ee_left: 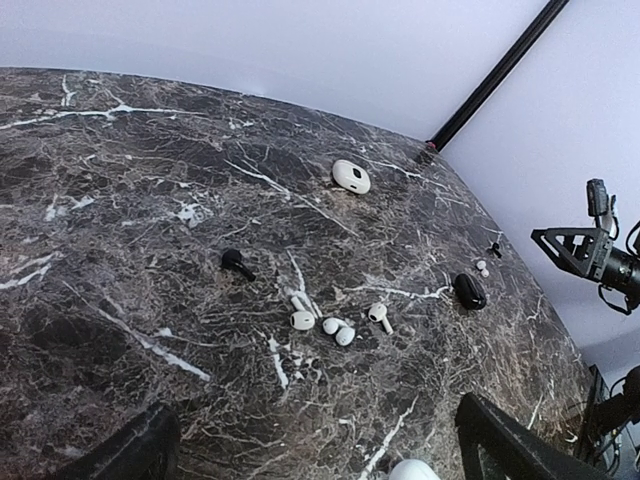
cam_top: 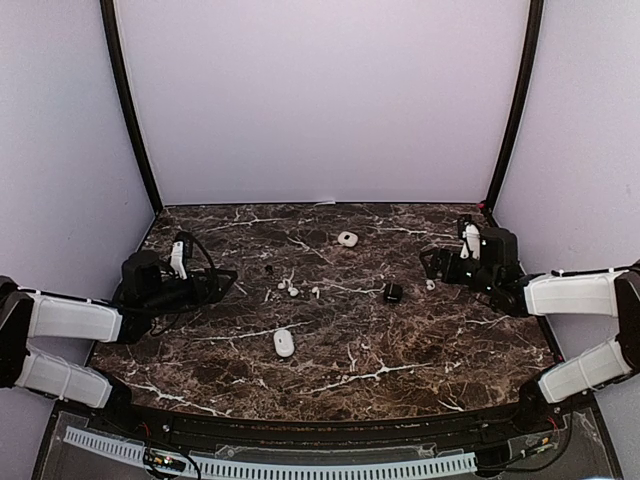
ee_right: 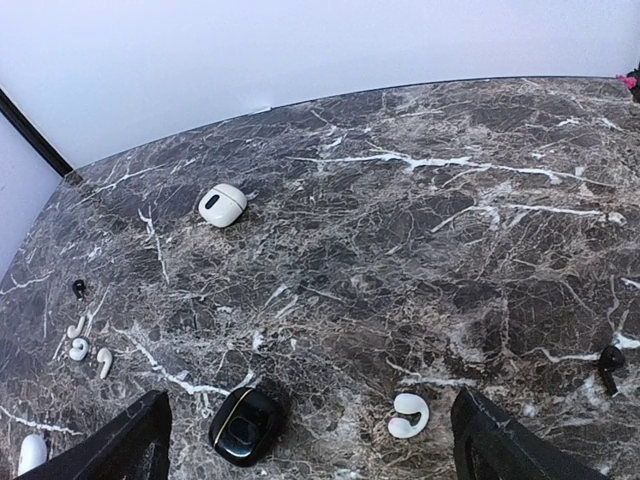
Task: Insert the wireless bluetooth earbuds into the charging case
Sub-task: Adjust the charging case at the center of the board.
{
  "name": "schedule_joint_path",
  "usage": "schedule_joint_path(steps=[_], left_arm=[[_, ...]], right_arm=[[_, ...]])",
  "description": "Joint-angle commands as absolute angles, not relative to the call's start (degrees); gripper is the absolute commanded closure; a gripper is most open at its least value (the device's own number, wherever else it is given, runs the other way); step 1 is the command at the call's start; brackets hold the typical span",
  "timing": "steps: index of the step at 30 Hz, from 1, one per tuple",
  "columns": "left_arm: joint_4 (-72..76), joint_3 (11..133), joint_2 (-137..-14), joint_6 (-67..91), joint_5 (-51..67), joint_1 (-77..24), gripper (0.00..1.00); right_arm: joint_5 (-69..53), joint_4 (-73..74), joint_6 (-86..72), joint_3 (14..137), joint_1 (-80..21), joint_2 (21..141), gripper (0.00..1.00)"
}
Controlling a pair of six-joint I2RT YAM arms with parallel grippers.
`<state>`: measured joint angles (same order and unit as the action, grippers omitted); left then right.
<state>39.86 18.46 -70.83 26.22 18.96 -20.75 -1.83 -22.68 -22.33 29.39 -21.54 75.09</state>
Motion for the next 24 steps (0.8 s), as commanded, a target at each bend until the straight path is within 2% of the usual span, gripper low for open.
schedule_joint_path(steps=[1,9,24], left_arm=[[39.1,17.5,-68.2,25.4,16.3,-20.8,0.01],[40.7,15.2,-65.5,24.1,14.9,-20.8,0.01],[42.2,14.6,-66.5,24.1,23.2,-20.8,0.01]], right_arm=[[2.7,-22.9,-22.3,28.5,-21.6,72.9,0.03],[13.8,-20.6,-25.1,26.6,-21.6,67.5,0.03],[20.6,-21.5,-27.8,23.9,-21.6,65.6,0.03]])
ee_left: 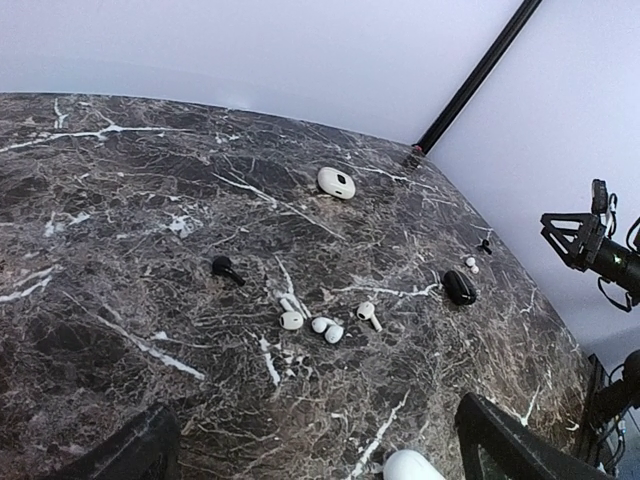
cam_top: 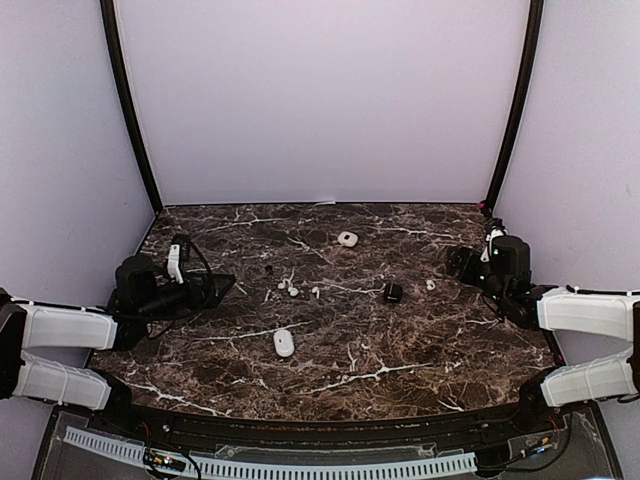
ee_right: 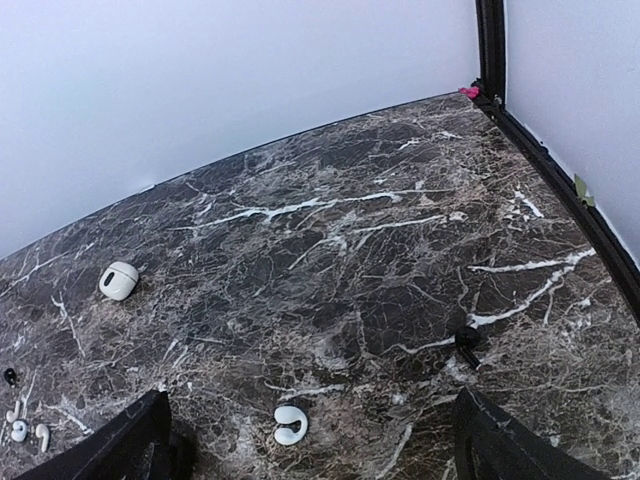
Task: Insert the wireless bluetooth earbuds into the charging case
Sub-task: Adjust the charging case at the center of the board.
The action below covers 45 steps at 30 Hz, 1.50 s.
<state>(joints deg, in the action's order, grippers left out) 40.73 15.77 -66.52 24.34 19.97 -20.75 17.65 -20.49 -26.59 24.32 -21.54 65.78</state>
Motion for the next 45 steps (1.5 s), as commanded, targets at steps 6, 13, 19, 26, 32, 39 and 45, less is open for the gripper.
schedule_joint_path(steps=[6,13,19,26,32,39,45], left_arm=[[36.2,13.5,-63.7,26.4,20.8,-22.7,0.01],[28.7,9.8,-56.1,30.1,12.2,-30.6,0.01],[21.1,10.1,-52.3,33.1,5.6,-38.0,0.01],[14.1,13.0,-52.1,36.0,4.2,-41.7,0.01],[12.3,13.4,-53.1,38.7,1.7,-46.1,0.01],[10.9,15.4,-56.5,39.4,-1.3,-50.4,0.01],[8.3,18.6,-59.4,39.3,-1.2,-51.7,0.01]], right_arm=[[19.1,-20.8,-27.5,23.8,-21.6,64.8,0.00],[16.3,-21.4,-27.2,23.7,-21.5,65.1,0.00],[14.2,-21.9,-27.0,23.7,-21.6,65.2,0.00],[12.9,-22.4,-26.8,23.6,-21.6,65.4,0.00],[11.7,-22.7,-26.7,23.6,-21.5,65.8,0.00],[11.2,-22.8,-26.5,23.7,-21.6,66.2,0.00],[10.9,-22.9,-26.5,23.7,-21.6,66.6,0.00]])
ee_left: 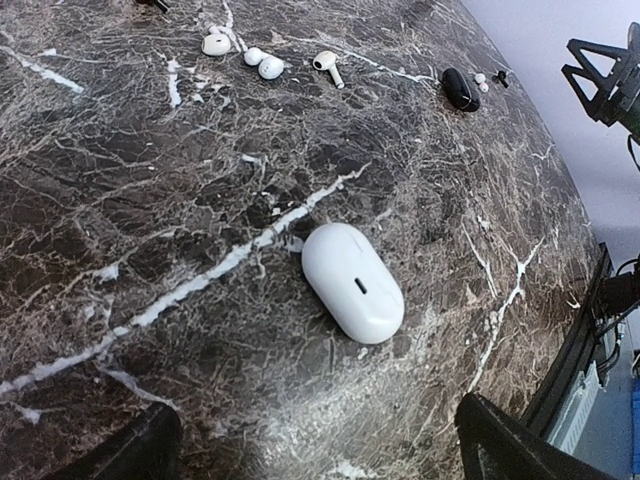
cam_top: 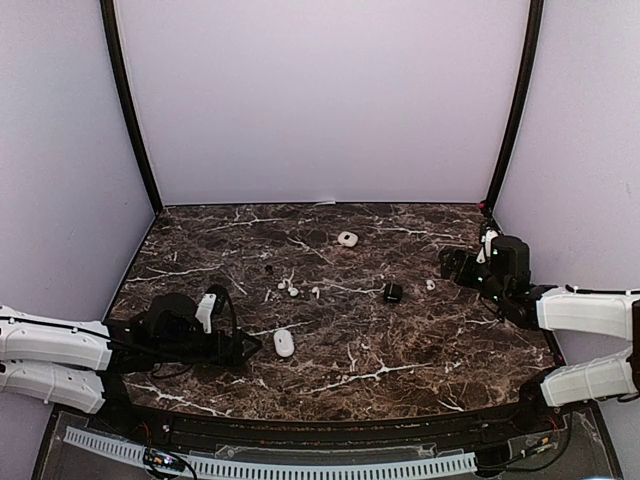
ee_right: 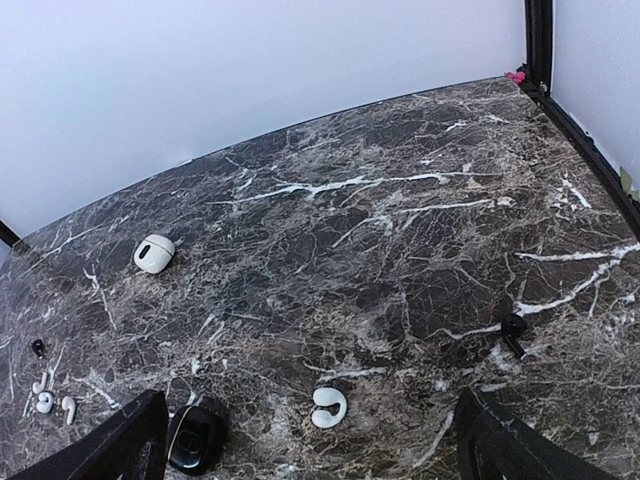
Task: Insert the wireless bluetooth earbuds into the charging case
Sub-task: Adjust the charging case at the center of the board.
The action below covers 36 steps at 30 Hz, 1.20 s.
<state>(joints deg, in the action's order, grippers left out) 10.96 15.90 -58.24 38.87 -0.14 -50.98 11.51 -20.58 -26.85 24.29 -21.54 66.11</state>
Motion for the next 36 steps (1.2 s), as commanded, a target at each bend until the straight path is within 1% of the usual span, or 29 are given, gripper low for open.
schedule_joint_path(steps=[1,6,13,16,22,31,36], left_arm=[[8.0,19.0,-59.9,39.2,-1.1,-51.8,0.01],[6.7,22.5,-64.2,39.4,-1.0,-53.8,0.01],[1.9,32.8,-76.2,42.3,-2.6,-56.9,0.01],[0.9,35.2,-79.9,44.0,-3.4,-57.0,0.02],[-1.7,40.1,-85.9,45.1,-2.9,-57.1,0.10],[-3.4,44.2,-92.0,44.4,-2.5,-57.6,0.11],[-1.7,45.0,-93.1,43.6,-0.3,-58.8,0.15]], right_arm=[[10.8,-22.9,-26.4,23.8,-21.6,66.7,0.00],[10.7,-22.9,-26.4,23.9,-21.6,67.0,0.00],[10.5,-22.9,-26.3,24.0,-21.6,66.9,0.00],[10.7,-22.7,-26.2,23.9,-21.6,66.8,0.00],[10.8,-22.5,-26.2,24.0,-21.6,66.7,0.00],[10.5,-22.1,-26.2,24.1,-21.6,66.5,0.00],[9.8,-22.4,-26.1,24.1,-21.6,66.5,0.00]])
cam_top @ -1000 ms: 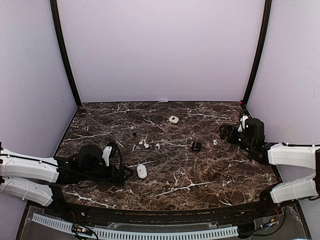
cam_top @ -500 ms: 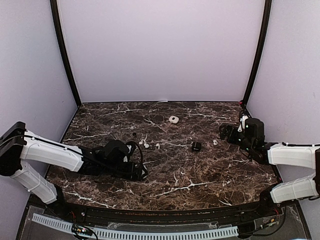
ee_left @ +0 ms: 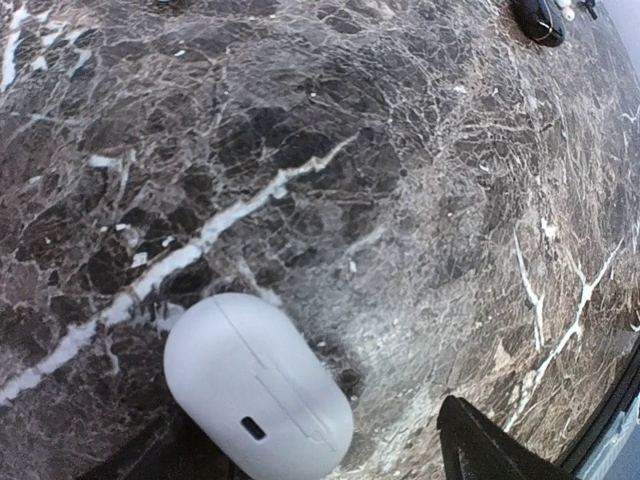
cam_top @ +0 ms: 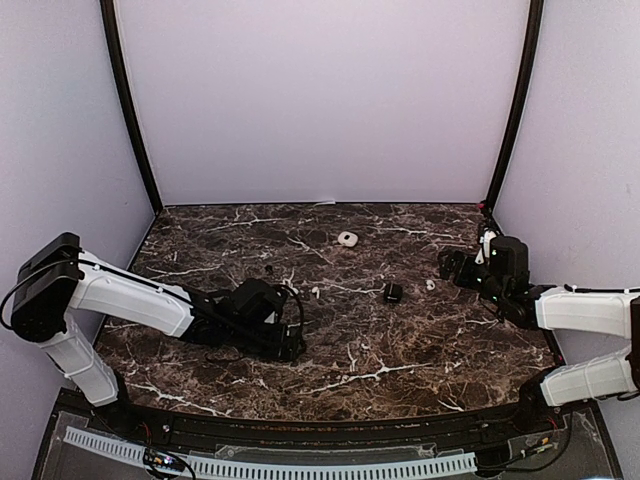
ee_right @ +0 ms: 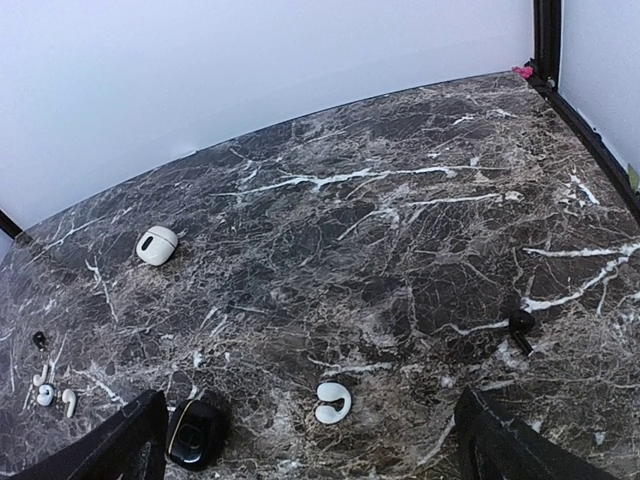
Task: Insert the wireless bluetooth earbuds into the charging case
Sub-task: Adjust the charging case at the center of the board, then pick up the charging case from the center of the board.
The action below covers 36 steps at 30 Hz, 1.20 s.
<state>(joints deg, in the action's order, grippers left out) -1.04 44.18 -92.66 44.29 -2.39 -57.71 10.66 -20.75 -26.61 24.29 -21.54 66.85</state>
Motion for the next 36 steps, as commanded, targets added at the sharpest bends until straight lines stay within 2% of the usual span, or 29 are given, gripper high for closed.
schedule_joint_path(steps=[1,7,12,18,22,26,36], left_arm=[[-0.8,44.9,-93.0,43.5,0.8,-58.9,0.15],[3.3,43.7,-91.4,43.7,8.2,-59.3,0.15],[11.4,38.1,-86.2,43.1,12.8,-59.0,0.14],[3.5,38.0,-82.4,40.0,6.1,-57.0,0.12],[-3.4,40.9,-84.0,36.8,-0.5,-57.2,0.07],[-3.6,41.9,-85.3,30.9,-3.2,-58.1,0.01],[-2.3,44.0,-88.4,22.2,-2.2,-59.6,0.01]], right_arm=[[9.6,-22.4,-26.2,24.1,-21.6,66.6,0.00],[9.1,-22.4,-26.1,24.4,-21.6,67.2,0.00],[8.9,-22.5,-26.1,24.4,-21.5,67.5,0.00],[8.4,-22.6,-26.0,24.5,-21.5,67.7,0.00],[8.0,-22.8,-25.9,24.5,-21.6,67.8,0.00],[8.1,-22.9,-25.8,24.5,-21.6,68.0,0.00],[8.3,-22.9,-25.7,24.6,-21.6,68.3,0.00]])
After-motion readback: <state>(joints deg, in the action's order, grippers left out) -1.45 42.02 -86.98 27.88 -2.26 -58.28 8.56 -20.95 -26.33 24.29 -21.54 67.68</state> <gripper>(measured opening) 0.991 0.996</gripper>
